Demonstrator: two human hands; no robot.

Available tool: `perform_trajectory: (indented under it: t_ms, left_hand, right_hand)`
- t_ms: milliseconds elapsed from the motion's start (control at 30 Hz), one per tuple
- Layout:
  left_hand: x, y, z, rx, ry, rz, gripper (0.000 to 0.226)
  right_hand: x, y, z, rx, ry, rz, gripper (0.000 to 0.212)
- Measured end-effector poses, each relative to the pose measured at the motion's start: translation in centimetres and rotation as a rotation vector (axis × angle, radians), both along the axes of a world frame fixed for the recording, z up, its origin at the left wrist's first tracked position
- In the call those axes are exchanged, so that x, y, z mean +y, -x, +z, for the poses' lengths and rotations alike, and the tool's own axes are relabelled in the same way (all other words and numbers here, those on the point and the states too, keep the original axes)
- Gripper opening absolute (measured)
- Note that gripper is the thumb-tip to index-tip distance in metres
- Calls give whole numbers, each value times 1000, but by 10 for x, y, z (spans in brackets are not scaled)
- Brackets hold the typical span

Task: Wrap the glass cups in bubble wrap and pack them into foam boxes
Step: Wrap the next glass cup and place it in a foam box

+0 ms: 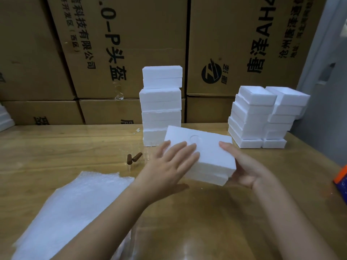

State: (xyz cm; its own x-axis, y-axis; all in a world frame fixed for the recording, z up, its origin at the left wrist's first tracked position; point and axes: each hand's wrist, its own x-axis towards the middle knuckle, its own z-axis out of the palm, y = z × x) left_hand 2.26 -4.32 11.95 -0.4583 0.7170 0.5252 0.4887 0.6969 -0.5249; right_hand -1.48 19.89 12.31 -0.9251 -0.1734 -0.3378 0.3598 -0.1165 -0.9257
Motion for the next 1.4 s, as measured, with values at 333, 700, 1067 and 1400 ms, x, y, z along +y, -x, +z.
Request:
perform_trajectory:
  t_ms: [333,700,1067,1400]
  left_hand:
    - [-29,54,42,100,9,24,79]
    - [-82,202,154,46,-94,374,95]
    - [-77,283,145,-37,-121,405,97]
    - [-83,297,142,-22,-27,414,105]
  right_hand:
    - [-8,29,-2,58,166,20,55]
    - [-16,12,-111,312,-384,-257,15]
    - [-25,22,-105,326,-317,-372,19]
    - [-25,21,-99,284,-283,-367,19]
